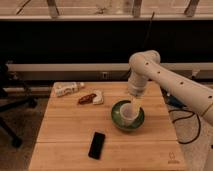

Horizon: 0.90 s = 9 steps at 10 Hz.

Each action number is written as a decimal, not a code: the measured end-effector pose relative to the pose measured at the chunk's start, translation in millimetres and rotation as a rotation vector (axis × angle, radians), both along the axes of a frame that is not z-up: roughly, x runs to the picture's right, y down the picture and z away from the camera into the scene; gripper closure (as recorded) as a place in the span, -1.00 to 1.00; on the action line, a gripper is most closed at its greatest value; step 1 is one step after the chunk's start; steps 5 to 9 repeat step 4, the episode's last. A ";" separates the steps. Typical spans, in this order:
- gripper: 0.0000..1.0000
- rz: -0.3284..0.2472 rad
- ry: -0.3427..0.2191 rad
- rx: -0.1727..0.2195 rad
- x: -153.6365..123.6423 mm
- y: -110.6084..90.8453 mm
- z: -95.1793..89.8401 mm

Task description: Place the ceramic cup in the ceramic bowl

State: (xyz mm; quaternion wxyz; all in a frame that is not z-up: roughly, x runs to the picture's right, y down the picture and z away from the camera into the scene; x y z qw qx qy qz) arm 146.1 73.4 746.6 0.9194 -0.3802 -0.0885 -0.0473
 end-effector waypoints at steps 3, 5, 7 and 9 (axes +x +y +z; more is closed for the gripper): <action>-0.60 -0.006 0.001 -0.010 -3.0 1.1 4.1; -0.60 -0.005 0.004 -0.013 -1.3 2.9 5.8; -0.60 -0.005 0.004 -0.013 -1.3 2.9 5.8; -0.60 -0.005 0.004 -0.013 -1.3 2.9 5.8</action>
